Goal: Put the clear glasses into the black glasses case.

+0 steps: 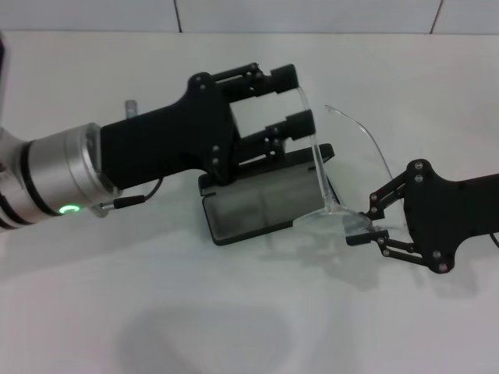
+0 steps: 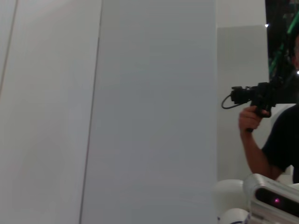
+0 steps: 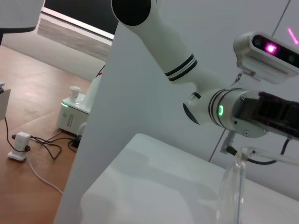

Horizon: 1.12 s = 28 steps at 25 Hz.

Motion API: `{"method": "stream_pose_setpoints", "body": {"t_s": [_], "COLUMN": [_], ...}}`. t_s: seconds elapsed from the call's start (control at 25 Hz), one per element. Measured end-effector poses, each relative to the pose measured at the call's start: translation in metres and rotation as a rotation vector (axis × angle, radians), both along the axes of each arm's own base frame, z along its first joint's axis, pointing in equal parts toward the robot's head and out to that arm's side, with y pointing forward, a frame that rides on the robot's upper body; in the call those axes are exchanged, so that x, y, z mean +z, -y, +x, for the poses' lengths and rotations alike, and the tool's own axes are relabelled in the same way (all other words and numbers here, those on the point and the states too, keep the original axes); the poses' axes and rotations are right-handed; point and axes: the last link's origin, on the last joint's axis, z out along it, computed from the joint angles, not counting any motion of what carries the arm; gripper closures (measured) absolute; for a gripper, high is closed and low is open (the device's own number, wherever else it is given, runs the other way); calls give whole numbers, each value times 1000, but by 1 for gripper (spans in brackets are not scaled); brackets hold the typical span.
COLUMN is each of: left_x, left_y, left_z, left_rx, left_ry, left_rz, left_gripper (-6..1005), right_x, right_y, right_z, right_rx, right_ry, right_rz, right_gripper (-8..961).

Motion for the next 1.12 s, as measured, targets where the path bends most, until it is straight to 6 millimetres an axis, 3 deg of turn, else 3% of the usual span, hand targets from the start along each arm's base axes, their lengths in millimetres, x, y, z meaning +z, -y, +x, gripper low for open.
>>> {"method": "stream_pose_setpoints", "body": {"t_s": [0.76, 1.12], "left_x": [-25, -16], "left_y": [-1, -4], "left_z": [12, 6], "left_rx": [-6, 26], "left_ry": [-91, -77], "left_rz": [-213, -193], "left_gripper": [439, 438], "right_x": [2, 12], "right_y": [-1, 10], "right_z": [-4, 6], "right_rx": [60, 99], "right_ry": [-48, -68], "right_rz": [40, 57], "right_gripper": [827, 827]}}
